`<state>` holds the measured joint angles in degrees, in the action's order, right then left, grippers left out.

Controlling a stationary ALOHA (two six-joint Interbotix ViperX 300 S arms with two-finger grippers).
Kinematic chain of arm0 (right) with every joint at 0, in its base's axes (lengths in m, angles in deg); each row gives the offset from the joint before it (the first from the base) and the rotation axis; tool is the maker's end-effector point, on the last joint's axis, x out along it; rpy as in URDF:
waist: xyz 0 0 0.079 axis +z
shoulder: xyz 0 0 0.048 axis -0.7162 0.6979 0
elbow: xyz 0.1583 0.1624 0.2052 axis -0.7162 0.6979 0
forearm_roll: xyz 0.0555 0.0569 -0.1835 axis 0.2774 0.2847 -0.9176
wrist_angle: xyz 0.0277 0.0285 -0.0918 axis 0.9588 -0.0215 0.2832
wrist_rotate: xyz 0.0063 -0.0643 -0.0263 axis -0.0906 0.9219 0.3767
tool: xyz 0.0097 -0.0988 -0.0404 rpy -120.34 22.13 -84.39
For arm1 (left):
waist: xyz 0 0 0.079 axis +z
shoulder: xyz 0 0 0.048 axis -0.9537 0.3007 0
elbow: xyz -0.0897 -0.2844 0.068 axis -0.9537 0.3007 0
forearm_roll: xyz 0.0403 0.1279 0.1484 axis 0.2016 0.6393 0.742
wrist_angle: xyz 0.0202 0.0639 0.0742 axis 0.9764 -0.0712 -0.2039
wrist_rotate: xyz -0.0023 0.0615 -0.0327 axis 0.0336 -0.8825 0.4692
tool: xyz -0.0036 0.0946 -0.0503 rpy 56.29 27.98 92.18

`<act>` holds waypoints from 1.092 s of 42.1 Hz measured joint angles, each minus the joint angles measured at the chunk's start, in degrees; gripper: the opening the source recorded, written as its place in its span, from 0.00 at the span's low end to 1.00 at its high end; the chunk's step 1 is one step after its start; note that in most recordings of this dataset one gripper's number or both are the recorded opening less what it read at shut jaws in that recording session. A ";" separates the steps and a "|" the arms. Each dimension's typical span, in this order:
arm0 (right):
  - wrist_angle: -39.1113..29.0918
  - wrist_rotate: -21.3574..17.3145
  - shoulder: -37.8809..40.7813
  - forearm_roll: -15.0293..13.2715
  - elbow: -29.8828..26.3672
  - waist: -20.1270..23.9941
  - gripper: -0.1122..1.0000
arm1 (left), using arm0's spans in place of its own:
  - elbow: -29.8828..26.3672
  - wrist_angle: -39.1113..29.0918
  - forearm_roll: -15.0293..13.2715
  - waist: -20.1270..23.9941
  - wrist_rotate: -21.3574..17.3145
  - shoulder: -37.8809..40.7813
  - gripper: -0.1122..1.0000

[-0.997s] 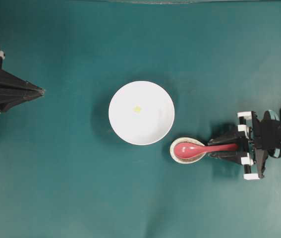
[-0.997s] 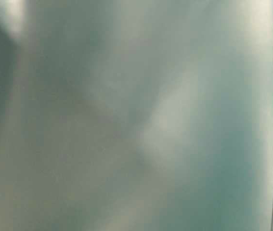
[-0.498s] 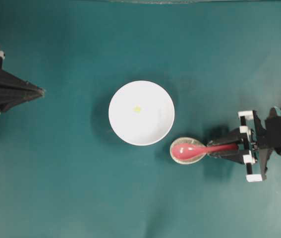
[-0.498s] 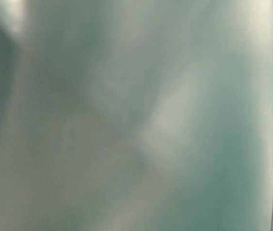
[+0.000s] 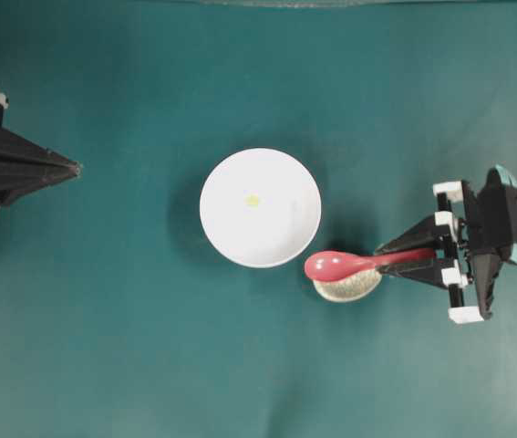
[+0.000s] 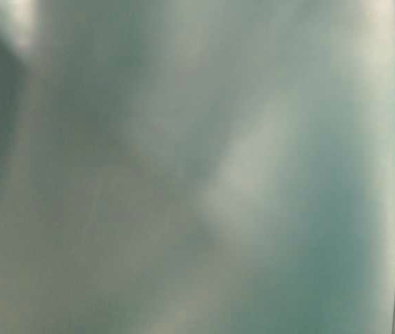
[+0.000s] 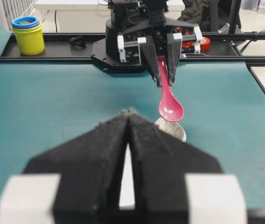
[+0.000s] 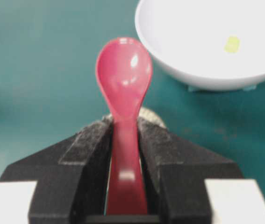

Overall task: Scoop the yellow hexagonal prism block from the bowl with a spoon using the right arm.
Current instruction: 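Lift the red spoon out of the spoon rest with the right gripper, then move the spoon bowl into the white bowl toward the yellow block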

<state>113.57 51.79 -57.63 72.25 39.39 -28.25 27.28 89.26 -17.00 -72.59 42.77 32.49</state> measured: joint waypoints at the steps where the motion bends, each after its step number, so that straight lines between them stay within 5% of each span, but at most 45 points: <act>1: -1.76 0.44 -0.70 0.00 -0.62 -0.53 0.32 | 0.00 0.00 0.09 0.00 0.00 0.00 0.11; 15: -28.92 3.25 -6.33 0.00 -11.87 -12.92 0.32 | 0.00 0.00 0.09 0.00 0.00 -0.26 0.11; 27: -42.28 3.25 -0.88 -1.67 -19.34 -23.64 0.32 | 0.00 0.00 0.00 0.00 -0.09 -0.26 0.11; 46: -55.20 3.16 9.58 -7.12 -30.15 -25.49 0.32 | 0.00 0.35 0.00 0.00 0.53 -0.26 0.11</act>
<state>58.38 54.95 -48.05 65.13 9.25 -53.74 27.28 89.61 -17.00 -72.59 43.29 32.22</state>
